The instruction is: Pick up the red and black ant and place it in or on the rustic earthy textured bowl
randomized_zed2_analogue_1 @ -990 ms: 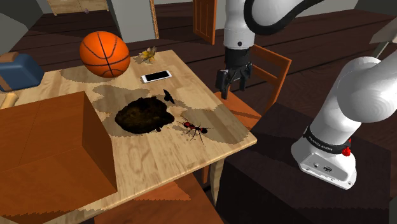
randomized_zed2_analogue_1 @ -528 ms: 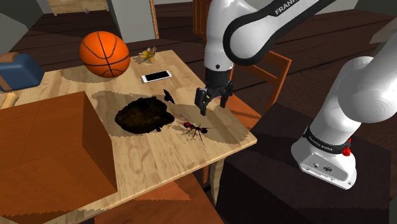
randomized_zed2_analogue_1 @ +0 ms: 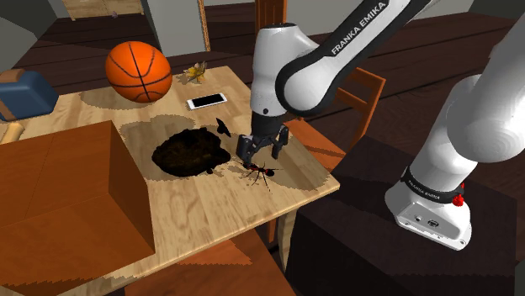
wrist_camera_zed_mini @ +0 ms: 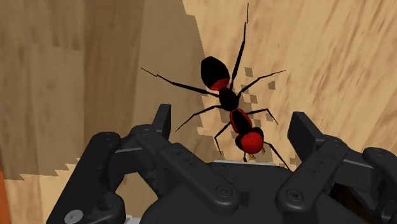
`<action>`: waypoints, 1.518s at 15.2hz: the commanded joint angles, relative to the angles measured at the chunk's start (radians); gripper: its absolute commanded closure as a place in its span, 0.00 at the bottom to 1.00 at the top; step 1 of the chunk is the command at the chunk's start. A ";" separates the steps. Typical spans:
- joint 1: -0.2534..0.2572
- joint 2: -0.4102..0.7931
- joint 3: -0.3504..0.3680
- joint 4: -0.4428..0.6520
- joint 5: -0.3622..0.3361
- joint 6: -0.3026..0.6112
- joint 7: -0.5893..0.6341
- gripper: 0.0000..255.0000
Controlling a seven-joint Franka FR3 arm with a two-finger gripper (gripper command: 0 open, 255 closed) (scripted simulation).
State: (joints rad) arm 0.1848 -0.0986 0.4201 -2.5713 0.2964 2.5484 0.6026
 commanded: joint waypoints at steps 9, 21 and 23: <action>0.002 0.090 0.011 -0.006 -0.029 0.096 0.024 0.00; 0.002 0.093 0.012 -0.001 -0.032 0.094 0.028 1.00; 0.002 0.076 0.011 -0.004 -0.024 0.080 0.021 1.00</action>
State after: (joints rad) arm 0.1869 -0.0171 0.4309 -2.5701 0.2687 2.6384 0.6275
